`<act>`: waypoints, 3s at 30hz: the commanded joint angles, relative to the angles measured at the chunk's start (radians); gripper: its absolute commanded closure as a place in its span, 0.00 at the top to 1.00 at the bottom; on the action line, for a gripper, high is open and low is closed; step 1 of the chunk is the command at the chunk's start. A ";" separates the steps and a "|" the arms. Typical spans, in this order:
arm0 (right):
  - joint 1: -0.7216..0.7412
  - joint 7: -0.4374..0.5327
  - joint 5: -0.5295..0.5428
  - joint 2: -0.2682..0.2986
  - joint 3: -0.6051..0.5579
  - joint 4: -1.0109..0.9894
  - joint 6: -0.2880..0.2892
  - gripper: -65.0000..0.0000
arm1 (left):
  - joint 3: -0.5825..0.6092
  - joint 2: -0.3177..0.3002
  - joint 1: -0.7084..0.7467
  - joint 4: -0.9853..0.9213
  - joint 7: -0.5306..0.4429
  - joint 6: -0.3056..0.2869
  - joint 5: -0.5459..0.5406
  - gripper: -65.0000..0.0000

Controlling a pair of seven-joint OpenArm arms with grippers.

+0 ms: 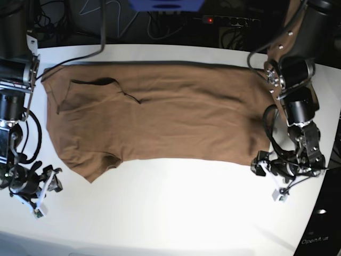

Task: Fold the T-shirt properly
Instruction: 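Move both grippers around the shirt to its hem-side corners, then pinch the hem-side corner of the shirt with the left gripper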

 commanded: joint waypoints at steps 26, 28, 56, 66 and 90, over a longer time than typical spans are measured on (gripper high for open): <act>-0.031 0.051 0.013 0.031 0.003 0.017 -0.003 0.58 | 0.000 -0.044 -0.058 -0.117 -0.091 -0.003 -0.012 0.63; -0.031 0.051 0.013 0.031 0.003 0.017 -0.003 0.58 | 0.000 -0.044 -0.058 -0.146 -0.113 -0.003 -0.012 0.63; -0.031 0.052 0.013 0.031 0.005 0.017 -0.003 0.58 | -0.106 -0.078 -0.060 -0.261 -0.212 -0.003 -0.012 0.63; -0.034 0.077 0.013 0.029 0.005 0.014 -0.003 0.58 | -0.114 -0.075 -0.063 -0.261 -0.212 -0.003 -0.013 0.63; -0.034 0.079 0.013 0.029 0.005 0.014 -0.003 0.58 | -0.108 -0.024 -0.063 -0.270 -0.212 -0.003 -0.010 0.63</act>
